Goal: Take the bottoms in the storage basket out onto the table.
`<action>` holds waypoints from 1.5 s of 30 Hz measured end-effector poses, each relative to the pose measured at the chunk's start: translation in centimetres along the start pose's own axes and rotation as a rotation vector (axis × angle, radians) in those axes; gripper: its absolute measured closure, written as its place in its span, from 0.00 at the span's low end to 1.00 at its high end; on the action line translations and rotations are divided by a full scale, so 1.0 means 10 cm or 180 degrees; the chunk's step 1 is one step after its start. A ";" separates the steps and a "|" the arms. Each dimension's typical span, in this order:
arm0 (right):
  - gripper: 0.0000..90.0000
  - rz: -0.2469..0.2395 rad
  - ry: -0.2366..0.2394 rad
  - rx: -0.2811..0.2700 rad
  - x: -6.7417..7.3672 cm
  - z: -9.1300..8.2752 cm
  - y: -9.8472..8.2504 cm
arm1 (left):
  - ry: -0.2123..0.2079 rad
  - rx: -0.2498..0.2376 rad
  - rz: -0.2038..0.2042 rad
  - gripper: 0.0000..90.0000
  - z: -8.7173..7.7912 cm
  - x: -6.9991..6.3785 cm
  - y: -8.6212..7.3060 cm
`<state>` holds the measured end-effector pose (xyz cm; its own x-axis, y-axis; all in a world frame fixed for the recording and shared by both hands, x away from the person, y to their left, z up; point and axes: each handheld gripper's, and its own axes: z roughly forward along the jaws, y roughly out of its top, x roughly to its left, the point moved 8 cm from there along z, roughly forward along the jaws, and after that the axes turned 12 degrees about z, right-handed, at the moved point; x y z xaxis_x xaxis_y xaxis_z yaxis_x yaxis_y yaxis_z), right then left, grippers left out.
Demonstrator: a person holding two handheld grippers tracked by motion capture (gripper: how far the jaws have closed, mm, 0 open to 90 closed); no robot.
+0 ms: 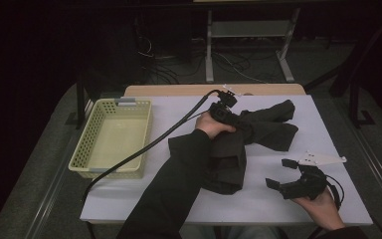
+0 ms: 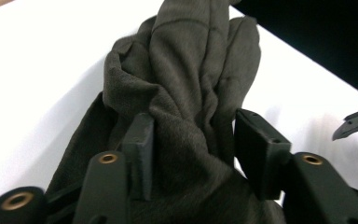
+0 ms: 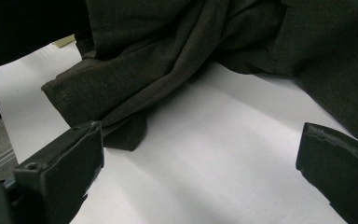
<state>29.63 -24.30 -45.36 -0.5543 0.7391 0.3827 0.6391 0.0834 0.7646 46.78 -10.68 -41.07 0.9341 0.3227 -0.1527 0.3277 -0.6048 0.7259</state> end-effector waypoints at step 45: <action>0.00 0.0045 -0.0043 -0.0029 -0.04 -0.03 -0.01 | 0.0441 -0.0481 -0.0045 0.00 -1.17 -0.15 -0.42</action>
<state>29.57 -24.79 -45.43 -0.5378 0.7492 0.3865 0.6420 0.0668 0.7638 42.39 -0.11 -36.03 0.8976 0.4339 -0.0775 0.3059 -0.4866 0.8183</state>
